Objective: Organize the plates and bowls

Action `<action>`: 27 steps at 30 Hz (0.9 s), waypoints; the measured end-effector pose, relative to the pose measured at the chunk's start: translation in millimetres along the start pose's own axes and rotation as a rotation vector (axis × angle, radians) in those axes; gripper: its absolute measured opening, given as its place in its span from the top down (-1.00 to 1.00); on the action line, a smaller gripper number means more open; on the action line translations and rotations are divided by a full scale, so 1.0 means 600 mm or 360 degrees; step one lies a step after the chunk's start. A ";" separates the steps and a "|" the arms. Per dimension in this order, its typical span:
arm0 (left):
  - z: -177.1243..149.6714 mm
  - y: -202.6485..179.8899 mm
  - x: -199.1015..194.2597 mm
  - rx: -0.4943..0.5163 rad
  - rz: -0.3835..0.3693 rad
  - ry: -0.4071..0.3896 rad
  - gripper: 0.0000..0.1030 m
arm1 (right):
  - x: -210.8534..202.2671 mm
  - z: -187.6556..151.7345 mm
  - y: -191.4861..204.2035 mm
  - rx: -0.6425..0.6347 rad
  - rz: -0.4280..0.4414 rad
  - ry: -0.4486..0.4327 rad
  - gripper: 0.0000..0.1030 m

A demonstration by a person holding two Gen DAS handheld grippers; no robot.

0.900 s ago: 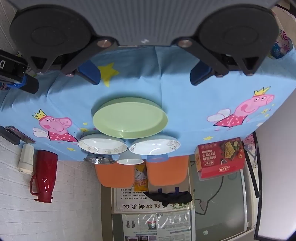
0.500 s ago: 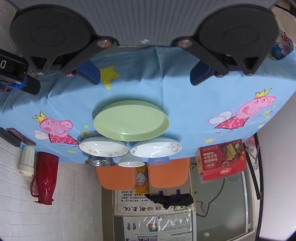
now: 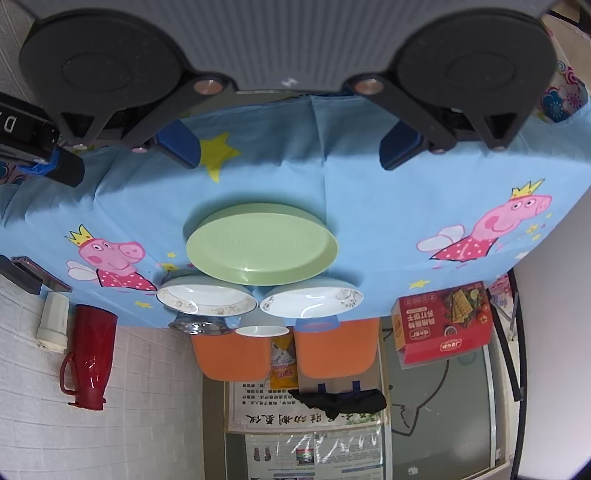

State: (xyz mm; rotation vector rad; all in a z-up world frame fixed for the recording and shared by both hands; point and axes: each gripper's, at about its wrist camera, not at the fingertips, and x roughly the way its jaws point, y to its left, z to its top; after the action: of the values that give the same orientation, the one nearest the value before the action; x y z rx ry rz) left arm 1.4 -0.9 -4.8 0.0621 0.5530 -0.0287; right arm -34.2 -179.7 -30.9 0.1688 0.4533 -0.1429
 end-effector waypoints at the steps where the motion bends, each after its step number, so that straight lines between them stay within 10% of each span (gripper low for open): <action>1: 0.001 0.000 0.001 -0.0002 0.0001 0.0003 -0.99 | 0.000 0.000 0.000 -0.0001 0.0001 0.0002 -0.76; 27: 0.000 -0.002 0.003 0.0009 -0.0001 0.0004 -0.99 | 0.004 -0.002 0.005 -0.0008 0.0013 0.0016 -0.76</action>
State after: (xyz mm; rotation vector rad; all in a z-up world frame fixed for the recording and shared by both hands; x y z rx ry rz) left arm 2.7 -2.0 -5.7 0.0674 0.5557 -0.0310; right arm -32.4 -176.9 -32.9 0.1667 0.4628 -0.1329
